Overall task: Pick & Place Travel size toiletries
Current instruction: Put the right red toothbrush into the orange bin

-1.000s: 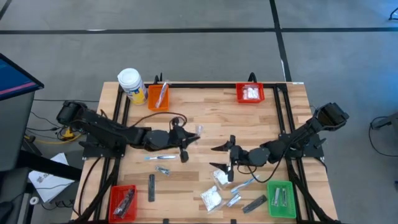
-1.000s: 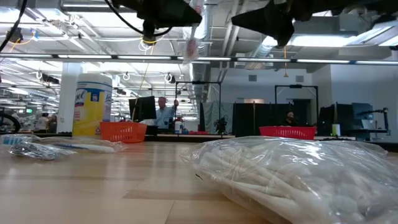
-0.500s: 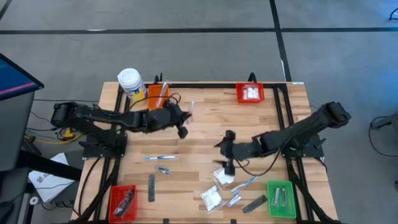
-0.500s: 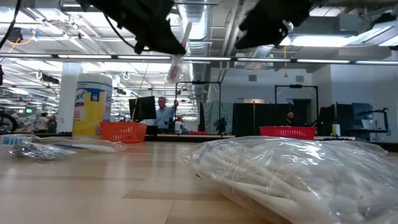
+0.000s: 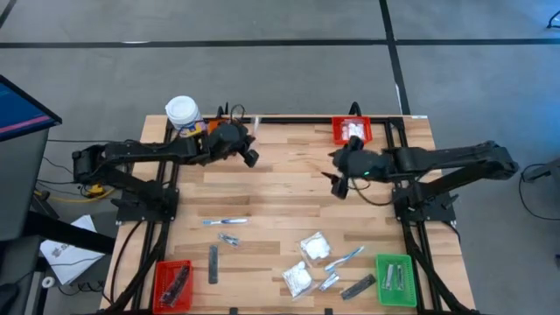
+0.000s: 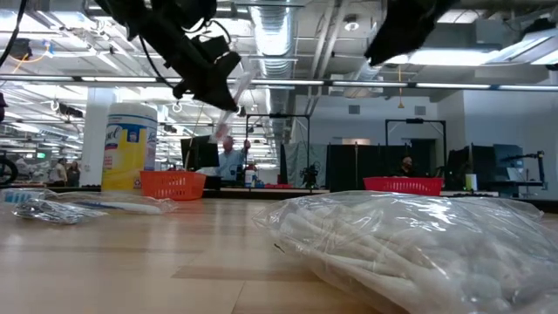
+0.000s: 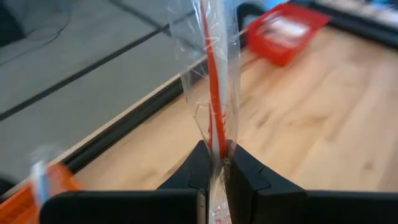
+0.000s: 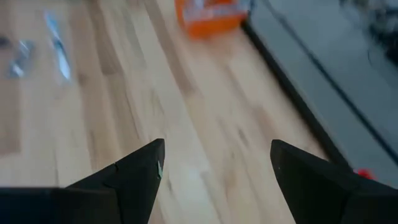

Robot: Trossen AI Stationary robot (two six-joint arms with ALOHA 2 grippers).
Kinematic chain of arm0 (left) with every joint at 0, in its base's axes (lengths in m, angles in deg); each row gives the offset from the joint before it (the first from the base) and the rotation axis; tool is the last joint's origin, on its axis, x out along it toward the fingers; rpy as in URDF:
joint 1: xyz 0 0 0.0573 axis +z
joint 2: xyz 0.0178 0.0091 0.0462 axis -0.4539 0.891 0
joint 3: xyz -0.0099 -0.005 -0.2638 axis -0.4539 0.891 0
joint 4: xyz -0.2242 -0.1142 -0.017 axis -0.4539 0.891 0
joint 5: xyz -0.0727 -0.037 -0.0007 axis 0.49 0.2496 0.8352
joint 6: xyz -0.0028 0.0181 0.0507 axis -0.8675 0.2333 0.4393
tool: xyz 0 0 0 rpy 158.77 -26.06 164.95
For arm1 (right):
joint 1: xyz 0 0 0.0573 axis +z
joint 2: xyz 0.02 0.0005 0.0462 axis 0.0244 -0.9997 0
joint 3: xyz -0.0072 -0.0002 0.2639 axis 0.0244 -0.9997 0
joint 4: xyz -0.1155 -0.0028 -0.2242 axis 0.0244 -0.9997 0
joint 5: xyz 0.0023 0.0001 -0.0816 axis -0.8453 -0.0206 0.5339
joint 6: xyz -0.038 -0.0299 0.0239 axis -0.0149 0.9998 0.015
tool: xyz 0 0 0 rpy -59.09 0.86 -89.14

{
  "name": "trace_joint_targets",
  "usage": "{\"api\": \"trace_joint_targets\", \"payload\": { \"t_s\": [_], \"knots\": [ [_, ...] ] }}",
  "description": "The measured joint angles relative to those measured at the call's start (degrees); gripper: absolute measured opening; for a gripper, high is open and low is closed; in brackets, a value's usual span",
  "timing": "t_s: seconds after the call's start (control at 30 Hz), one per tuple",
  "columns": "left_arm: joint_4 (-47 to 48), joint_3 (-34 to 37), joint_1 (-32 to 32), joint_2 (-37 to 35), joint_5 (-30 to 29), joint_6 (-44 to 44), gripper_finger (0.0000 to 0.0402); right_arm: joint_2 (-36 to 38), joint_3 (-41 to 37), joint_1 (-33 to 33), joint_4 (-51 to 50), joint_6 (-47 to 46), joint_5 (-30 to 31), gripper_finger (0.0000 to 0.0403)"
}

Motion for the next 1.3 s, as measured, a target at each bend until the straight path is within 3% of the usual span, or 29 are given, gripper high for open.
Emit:
{"api": "trace_joint_targets", "payload": {
  "t_s": [0.07, 0.27, 0.53, 0.77, 1.3],
  "knots": [
    [3.62, -1.42, 2.12, 0.00, 0.00, -0.68, 0.0014, 2.80, -1.09, -0.11, 5.02, 3.87, -1.96, 0.0286],
    [13.29, -6.13, 6.77, 0.02, -0.06, -0.70, 0.0014, 9.43, -4.78, 0.04, 14.96, 12.14, -16.98, 0.0286],
    [21.69, -10.18, 10.89, 0.14, 0.29, 1.68, 0.0014, 13.39, -11.44, -4.64, 23.81, 11.58, -18.40, 0.0286],
    [26.62, -10.31, 13.25, 2.57, 3.02, 4.00, 0.0014, 13.54, -11.88, -11.07, 23.79, 9.30, -28.75, 0.0286],
    [25.18, -10.30, 16.92, 14.76, 0.90, 4.12, 0.0014, 13.37, -11.88, -13.60, 22.11, 10.88, -29.89, 0.0286]
  ]
}}
